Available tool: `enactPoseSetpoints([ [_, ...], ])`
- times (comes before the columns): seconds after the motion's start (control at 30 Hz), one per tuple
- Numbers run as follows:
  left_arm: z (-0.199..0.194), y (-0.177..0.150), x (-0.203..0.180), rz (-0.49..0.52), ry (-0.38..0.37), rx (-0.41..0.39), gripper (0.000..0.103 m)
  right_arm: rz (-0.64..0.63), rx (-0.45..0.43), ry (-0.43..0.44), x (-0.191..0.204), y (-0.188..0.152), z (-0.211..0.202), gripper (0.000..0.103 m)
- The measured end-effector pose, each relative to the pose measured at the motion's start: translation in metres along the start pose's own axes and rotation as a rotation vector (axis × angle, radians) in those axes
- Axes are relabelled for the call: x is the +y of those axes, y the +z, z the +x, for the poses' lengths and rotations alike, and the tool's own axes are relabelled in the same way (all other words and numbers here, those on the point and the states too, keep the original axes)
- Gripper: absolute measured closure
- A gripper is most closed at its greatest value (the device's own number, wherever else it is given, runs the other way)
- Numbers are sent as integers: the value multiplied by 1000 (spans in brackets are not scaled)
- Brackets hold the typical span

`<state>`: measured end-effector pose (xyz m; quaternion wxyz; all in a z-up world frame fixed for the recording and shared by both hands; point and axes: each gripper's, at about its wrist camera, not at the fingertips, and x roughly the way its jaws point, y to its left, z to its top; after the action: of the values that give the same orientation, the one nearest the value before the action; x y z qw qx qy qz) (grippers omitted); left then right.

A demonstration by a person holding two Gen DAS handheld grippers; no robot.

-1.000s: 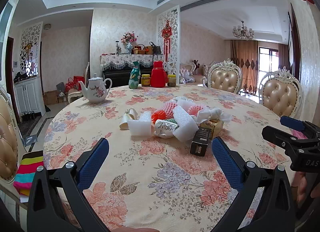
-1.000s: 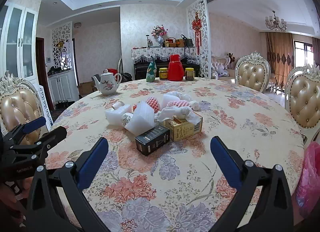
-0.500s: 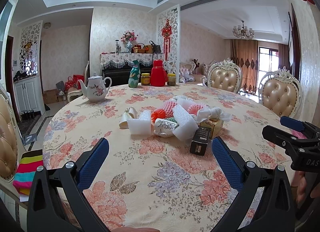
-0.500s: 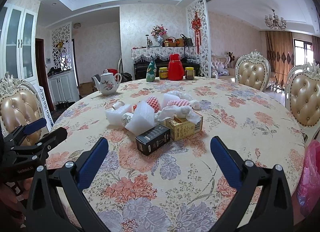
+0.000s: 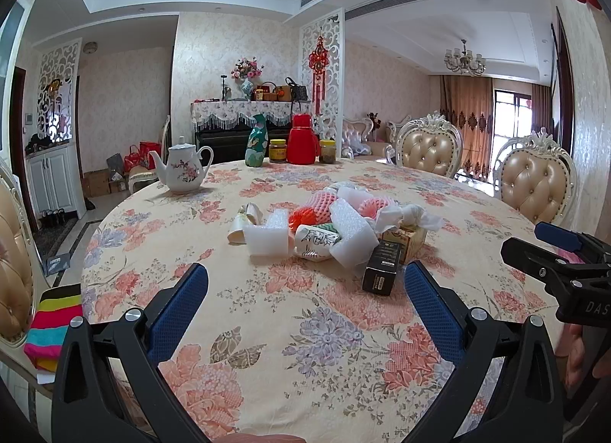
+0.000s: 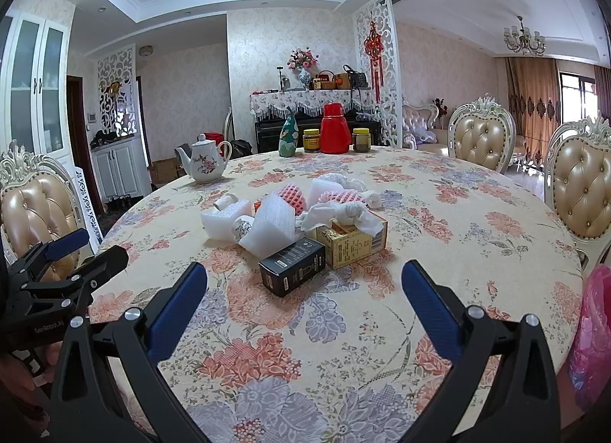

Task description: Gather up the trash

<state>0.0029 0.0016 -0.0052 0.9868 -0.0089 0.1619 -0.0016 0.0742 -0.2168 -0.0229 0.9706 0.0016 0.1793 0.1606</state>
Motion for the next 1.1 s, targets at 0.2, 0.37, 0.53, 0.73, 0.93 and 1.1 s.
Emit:
enactPoseSetpoints([
  [0.2, 0, -1, 0, -1, 0, 1, 7, 2, 1, 0, 0, 0, 0, 4],
  [0.37, 1, -2, 0, -1, -1, 1, 7, 2, 0, -1, 0, 0, 0, 4],
  [0.53, 0, -2, 0, -2, -2, 2, 7, 4, 0, -1, 0, 0, 0, 4],
  [0.73, 0, -2, 0, -2, -2, 3, 7, 6, 1, 0, 1, -1, 1, 4],
  [0.93, -1, -2, 0, -2, -4, 2, 7, 7, 3, -1, 1, -1, 1, 4],
  [1.1, -2, -1, 0, -2, -5, 2, 7, 8, 1, 0, 2, -1, 2, 4],
])
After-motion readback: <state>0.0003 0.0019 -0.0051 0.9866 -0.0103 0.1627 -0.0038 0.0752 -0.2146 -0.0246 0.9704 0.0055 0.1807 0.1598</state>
